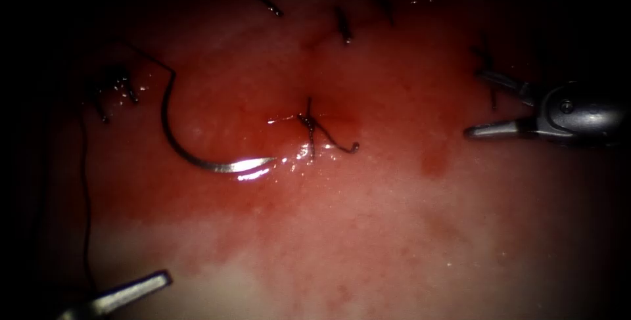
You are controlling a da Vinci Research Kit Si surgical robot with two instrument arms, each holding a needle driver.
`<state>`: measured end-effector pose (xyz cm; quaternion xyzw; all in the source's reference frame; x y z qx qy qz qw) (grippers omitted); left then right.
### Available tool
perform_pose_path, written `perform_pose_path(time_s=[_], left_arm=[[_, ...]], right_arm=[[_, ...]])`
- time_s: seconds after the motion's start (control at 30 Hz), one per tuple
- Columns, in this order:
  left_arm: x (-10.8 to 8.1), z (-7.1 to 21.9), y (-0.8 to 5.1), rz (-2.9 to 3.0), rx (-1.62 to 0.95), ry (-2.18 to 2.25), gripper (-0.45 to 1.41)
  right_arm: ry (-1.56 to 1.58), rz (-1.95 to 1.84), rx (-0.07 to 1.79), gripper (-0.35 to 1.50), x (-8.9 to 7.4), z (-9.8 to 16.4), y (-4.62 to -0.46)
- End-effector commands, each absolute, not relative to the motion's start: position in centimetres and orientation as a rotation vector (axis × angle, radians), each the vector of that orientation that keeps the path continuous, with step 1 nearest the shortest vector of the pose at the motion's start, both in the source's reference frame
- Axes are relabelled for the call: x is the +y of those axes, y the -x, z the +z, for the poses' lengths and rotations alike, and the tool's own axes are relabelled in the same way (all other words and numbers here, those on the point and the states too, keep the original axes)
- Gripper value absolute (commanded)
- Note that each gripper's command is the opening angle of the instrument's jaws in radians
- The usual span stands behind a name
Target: Wound Closure
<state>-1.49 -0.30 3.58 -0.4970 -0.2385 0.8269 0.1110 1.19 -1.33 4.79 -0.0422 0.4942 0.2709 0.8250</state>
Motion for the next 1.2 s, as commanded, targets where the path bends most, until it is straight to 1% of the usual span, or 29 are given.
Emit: perform_pose_path(time_s=[0.03,0.33,0.43,0.63,0.8,0.83,0.9,0.97,1.0,1.2], left_arm=[[-0.4,3.7,1.52,2.414,-0.747,1.446,1.4],[0.0,3.6,1.24,2.312,-0.964,1.472,1.4],[0.1,3.5,1.06,2.3,-0.995,1.498,1.28],[0.6,3.1,0.72,2.302,-0.994,1.442,1.28],[0.8,2.9,0.64,2.325,-0.966,1.408,1.28],[0.9,2.9,0.65,2.316,-0.967,1.406,1.25],[0.9,2.9,0.73,2.315,-0.942,1.391,0.96],[0.9,2.9,0.93,2.343,-0.837,1.422,0.69],[0.9,3.0,1.03,2.348,-0.794,1.422,0.66],[0.7,3.4,1.6,2.447,-0.512,1.319,0.66]], right_arm=[[0.084,0.564,1.053,1.35,-1.4,4.9,-1.33],[0.075,0.556,1.06,1.35,-1.5,4.9,-1.39],[0.072,0.558,1.063,1.35,-1.5,4.9,-1.38],[0.056,0.554,1.063,1.35,-1.6,4.9,-1.39],[0.055,0.553,1.063,1.35,-1.6,4.9,-1.38],[0.055,0.553,1.063,1.35,-1.6,4.9,-1.38],[0.055,0.553,1.063,1.35,-1.6,4.9,-1.38],[0.055,0.553,1.063,1.35,-1.6,4.9,-1.38],[0.051,0.558,1.064,1.35,-1.6,4.9,-1.38],[0.044,0.554,1.065,1.35,-1.6,4.9,-1.36]])
